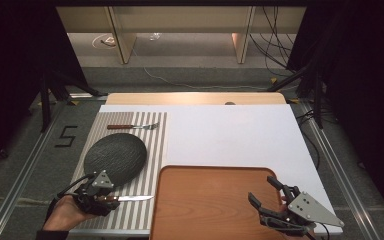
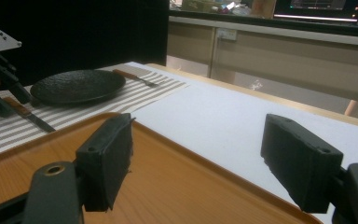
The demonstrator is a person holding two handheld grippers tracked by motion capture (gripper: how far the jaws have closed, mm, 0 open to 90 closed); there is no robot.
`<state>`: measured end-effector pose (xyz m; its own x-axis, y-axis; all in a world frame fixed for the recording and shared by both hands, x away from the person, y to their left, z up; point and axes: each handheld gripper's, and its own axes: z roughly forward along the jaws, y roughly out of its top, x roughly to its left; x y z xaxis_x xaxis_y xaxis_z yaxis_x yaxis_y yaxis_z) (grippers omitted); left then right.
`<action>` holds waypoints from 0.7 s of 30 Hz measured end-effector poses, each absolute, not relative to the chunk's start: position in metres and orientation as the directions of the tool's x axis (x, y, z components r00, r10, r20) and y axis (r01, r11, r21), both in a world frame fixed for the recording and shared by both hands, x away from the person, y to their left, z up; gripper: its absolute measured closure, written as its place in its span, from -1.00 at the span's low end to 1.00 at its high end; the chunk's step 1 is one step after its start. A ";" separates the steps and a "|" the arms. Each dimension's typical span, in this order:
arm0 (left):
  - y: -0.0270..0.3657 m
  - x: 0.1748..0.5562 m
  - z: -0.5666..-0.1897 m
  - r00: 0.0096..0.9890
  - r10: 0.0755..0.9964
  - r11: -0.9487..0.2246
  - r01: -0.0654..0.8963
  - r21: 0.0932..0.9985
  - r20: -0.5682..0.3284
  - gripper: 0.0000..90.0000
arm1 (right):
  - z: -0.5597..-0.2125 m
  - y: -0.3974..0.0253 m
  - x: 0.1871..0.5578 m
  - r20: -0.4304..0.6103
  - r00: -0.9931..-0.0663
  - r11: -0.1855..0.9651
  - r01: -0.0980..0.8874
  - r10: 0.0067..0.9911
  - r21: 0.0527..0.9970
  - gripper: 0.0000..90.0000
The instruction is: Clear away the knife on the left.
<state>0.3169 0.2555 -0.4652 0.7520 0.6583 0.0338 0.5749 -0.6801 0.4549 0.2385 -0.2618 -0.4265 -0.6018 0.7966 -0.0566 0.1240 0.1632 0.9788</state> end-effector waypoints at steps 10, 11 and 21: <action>0.258 0.321 -0.470 0.747 0.665 -0.676 0.589 0.442 0.021 0.05 | -0.427 -0.262 0.239 -0.057 -0.601 0.163 0.124 0.797 0.979 -0.42; 0.259 0.321 -0.471 0.746 0.666 -0.677 0.590 0.440 0.023 0.05 | -0.426 -0.262 0.238 -0.056 -0.601 0.162 0.125 0.797 0.979 -0.42; 0.259 0.322 -0.472 0.733 0.680 -0.665 0.619 0.416 -0.004 0.30 | -0.426 -0.262 0.238 -0.055 -0.600 0.162 0.126 0.798 0.979 -0.42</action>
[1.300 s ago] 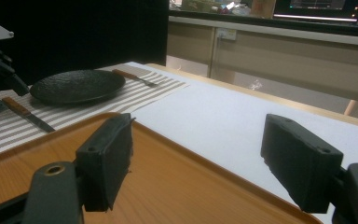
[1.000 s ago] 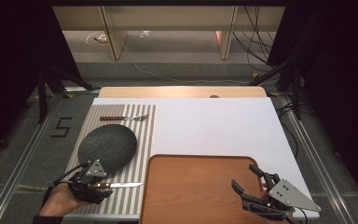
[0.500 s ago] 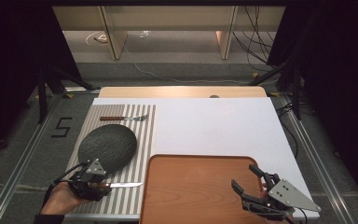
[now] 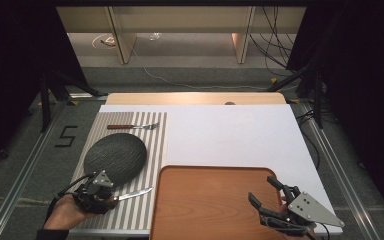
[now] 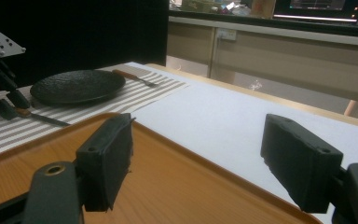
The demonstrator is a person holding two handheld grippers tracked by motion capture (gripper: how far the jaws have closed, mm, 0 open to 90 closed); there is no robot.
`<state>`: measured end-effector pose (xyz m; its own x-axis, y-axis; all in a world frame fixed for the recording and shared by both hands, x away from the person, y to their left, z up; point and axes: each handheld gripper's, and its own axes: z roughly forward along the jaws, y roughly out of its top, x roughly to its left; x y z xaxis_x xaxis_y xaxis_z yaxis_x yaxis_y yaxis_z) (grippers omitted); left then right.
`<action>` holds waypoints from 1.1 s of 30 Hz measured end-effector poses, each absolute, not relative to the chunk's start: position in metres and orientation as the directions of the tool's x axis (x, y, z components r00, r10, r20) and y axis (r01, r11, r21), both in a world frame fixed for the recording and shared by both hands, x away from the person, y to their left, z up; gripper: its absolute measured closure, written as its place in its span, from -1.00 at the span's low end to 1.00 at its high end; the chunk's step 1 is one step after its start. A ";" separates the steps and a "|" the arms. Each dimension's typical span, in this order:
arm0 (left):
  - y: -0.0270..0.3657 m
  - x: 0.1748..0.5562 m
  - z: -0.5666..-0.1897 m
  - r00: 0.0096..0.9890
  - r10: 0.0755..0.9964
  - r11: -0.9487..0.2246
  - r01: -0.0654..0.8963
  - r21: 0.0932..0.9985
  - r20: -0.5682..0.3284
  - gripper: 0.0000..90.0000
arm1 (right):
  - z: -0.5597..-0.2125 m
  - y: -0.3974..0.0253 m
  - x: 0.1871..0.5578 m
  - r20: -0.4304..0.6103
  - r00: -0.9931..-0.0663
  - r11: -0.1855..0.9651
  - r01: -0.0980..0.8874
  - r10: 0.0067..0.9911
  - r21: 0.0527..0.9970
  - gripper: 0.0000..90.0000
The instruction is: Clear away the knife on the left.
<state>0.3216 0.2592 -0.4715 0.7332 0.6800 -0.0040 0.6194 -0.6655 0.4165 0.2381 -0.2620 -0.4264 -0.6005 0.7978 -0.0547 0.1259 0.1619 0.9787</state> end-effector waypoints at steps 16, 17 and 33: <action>0.253 0.318 -0.469 0.749 0.662 -0.695 0.608 0.384 0.011 0.68 | -0.426 -0.262 0.238 -0.056 -0.600 0.162 0.125 0.798 0.979 -0.42; 0.253 0.318 -0.469 0.753 0.658 -0.701 0.602 0.383 0.019 0.69 | -0.426 -0.262 0.238 -0.056 -0.600 0.163 0.125 0.798 0.979 -0.42; 0.249 0.314 -0.461 0.775 0.632 -0.700 0.558 0.446 0.021 0.71 | -0.426 -0.262 0.238 -0.054 -0.599 0.161 0.126 0.799 0.979 -0.41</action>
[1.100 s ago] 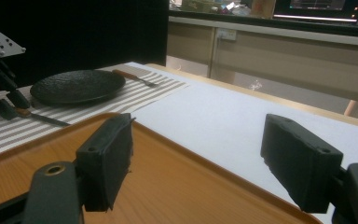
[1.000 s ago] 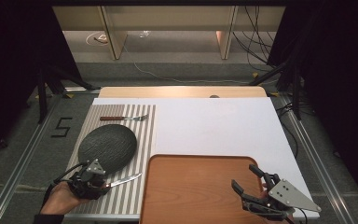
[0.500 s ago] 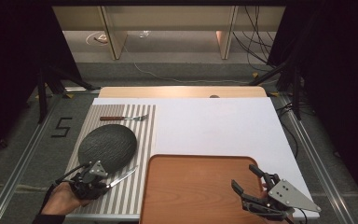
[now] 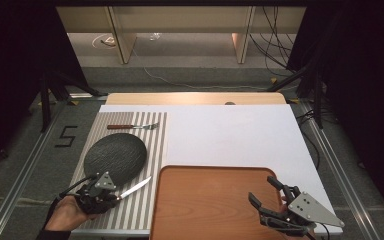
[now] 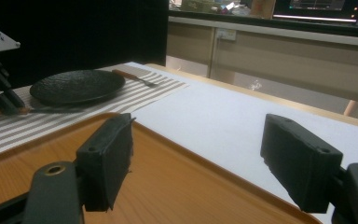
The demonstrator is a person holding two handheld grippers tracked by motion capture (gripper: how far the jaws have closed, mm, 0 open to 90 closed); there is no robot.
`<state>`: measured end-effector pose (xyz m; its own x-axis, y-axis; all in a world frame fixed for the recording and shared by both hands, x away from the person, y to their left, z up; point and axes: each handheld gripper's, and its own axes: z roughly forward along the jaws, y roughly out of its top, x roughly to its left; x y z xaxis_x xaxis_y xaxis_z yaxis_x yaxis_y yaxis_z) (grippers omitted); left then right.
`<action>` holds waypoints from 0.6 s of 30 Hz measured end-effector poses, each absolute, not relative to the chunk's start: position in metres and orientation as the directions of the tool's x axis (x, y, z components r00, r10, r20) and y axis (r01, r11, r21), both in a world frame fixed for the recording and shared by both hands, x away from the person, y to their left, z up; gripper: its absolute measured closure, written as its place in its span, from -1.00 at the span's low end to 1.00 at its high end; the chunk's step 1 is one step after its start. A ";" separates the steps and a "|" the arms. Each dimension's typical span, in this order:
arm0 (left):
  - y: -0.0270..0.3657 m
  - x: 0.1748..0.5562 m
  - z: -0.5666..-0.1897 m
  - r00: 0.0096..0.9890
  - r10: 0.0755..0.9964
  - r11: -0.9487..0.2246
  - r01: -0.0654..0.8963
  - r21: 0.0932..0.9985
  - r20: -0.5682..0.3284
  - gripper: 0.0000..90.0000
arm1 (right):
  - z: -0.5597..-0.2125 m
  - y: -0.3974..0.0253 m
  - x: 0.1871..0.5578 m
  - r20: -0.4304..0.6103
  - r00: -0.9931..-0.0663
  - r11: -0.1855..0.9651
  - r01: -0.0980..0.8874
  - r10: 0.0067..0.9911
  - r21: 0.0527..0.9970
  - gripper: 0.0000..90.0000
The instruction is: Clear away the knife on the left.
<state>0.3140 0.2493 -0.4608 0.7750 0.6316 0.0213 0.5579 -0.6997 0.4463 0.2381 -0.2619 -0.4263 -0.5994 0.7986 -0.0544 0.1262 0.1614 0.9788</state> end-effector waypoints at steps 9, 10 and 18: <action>0.248 0.311 -0.448 0.775 0.630 -0.624 0.546 0.559 -0.055 0.71 | -0.426 -0.262 0.238 -0.057 -0.600 0.163 0.124 0.798 0.979 -0.42; 0.247 0.311 -0.447 0.772 0.632 -0.610 0.550 0.571 -0.069 0.71 | -0.427 -0.262 0.238 -0.058 -0.601 0.164 0.124 0.797 0.979 -0.42; 0.242 0.311 -0.443 0.761 0.638 -0.545 0.552 0.631 -0.115 0.71 | -0.426 -0.262 0.238 -0.057 -0.600 0.164 0.125 0.798 0.979 -0.41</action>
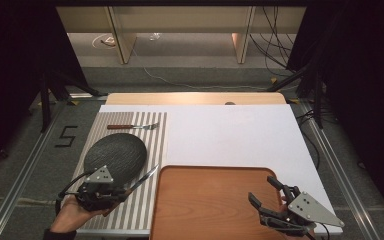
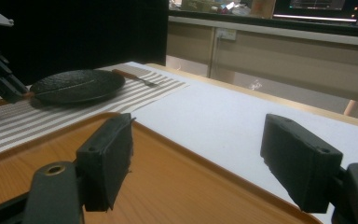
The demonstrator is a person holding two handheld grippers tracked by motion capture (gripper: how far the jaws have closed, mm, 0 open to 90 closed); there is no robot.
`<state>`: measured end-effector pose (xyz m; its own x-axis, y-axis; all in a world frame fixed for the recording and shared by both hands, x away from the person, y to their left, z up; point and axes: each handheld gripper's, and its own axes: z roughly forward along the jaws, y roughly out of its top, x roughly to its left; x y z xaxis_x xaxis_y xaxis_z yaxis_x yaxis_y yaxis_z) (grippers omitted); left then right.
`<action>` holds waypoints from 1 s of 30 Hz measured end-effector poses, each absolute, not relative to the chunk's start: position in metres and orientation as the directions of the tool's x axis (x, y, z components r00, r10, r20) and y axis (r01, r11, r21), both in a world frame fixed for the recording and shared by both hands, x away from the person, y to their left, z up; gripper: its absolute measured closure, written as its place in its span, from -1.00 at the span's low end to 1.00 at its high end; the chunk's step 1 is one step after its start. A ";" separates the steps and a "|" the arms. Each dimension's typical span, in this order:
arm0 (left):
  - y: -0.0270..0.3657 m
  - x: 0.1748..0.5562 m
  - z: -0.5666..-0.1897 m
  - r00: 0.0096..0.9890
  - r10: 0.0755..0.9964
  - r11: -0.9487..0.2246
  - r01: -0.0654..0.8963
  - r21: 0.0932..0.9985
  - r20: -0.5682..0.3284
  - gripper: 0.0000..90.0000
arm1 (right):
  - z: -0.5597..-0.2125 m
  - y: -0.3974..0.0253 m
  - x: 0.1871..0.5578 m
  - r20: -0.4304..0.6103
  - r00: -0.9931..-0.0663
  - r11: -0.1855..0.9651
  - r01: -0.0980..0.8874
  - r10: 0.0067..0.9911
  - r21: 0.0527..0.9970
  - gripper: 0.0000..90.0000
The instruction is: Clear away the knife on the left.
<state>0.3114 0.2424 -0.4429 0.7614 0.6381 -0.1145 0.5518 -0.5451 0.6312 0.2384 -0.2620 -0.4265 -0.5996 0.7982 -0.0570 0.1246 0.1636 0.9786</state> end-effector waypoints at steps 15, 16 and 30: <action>0.220 0.303 -0.425 0.770 0.624 -0.466 0.503 0.728 -0.133 0.71 | -0.426 -0.262 0.238 -0.056 -0.600 0.163 0.126 0.798 0.979 -0.41; 0.220 0.303 -0.425 0.770 0.624 -0.466 0.503 0.728 -0.133 0.71 | -0.426 -0.262 0.238 -0.056 -0.600 0.163 0.126 0.798 0.979 -0.41; 0.199 0.298 -0.423 0.786 0.599 -0.431 0.476 0.767 -0.152 0.71 | -0.427 -0.262 0.238 -0.060 -0.601 0.166 0.123 0.797 0.978 -0.41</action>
<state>0.2978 0.1989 -0.4230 0.7865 0.5987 -0.1519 0.4758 -0.4305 0.7670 0.2382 -0.2618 -0.4266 -0.6010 0.7970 -0.0600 0.1226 0.1661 0.9785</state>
